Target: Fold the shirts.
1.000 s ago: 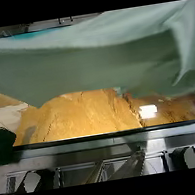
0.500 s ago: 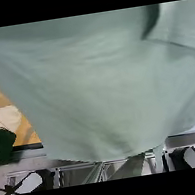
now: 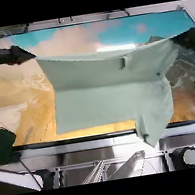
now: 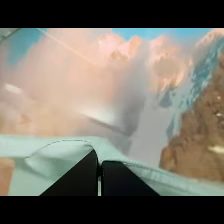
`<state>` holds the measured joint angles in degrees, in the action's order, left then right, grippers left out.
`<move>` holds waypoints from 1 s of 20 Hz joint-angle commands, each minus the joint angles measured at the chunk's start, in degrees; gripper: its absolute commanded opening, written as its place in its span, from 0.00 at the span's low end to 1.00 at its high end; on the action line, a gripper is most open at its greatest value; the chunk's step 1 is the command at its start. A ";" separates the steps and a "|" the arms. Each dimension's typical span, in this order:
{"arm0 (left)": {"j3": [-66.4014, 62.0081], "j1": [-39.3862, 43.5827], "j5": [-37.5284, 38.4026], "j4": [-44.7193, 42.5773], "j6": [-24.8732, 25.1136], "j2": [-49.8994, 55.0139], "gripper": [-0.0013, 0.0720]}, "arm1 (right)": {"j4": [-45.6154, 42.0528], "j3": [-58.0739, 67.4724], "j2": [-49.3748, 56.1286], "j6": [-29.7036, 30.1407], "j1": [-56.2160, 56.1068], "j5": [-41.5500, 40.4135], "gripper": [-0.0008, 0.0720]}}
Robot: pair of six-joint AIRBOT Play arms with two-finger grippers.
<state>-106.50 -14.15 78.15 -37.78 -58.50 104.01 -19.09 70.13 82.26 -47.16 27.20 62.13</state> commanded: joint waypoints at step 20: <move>-0.22 1.40 5.68 -11.17 -5.57 17.70 0.03 | -25.92 9.68 23.28 -6.14 -0.24 8.68 0.04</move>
<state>-106.74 -12.78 82.02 -44.58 -62.54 121.69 -37.65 79.75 105.49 -49.91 26.94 70.63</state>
